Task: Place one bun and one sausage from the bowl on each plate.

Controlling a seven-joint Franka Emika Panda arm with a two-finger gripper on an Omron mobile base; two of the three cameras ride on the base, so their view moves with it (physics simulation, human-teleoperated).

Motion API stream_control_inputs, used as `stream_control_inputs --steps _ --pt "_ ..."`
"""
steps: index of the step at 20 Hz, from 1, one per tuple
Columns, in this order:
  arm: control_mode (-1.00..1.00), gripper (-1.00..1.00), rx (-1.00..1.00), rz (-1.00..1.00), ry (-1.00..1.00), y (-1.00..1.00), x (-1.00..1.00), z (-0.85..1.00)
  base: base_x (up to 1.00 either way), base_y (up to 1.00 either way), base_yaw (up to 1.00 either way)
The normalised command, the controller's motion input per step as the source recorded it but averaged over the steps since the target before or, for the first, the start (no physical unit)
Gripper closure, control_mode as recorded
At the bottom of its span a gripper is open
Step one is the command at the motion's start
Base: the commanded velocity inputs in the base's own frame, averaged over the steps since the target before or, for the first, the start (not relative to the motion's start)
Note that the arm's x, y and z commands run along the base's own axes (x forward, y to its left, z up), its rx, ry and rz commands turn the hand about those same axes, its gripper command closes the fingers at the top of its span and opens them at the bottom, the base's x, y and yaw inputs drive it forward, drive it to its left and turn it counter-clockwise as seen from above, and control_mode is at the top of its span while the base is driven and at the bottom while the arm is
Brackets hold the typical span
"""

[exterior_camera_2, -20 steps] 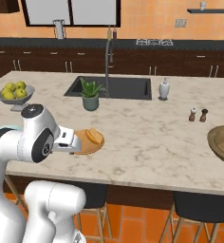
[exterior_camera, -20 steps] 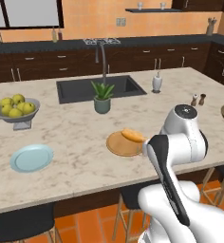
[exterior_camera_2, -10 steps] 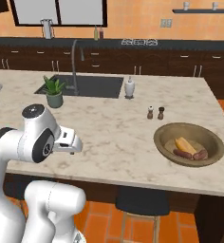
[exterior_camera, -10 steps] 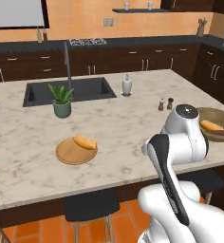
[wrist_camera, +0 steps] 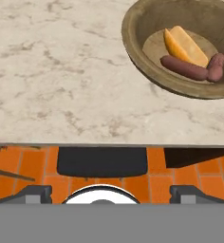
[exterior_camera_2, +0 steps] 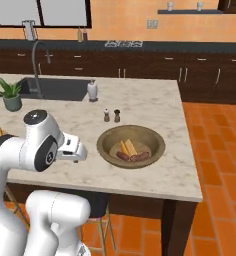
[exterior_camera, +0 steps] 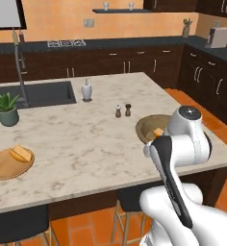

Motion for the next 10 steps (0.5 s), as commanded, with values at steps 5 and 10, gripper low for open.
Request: stream_control_inputs --steps 5,10 --pt "1.0 -1.0 0.0 0.0 0.0 0.0 0.0 0.0 0.24 -0.46 -0.15" --pt "1.0 -1.0 0.0 0.0 0.0 0.0 0.0 0.0 0.36 -0.56 -0.08"
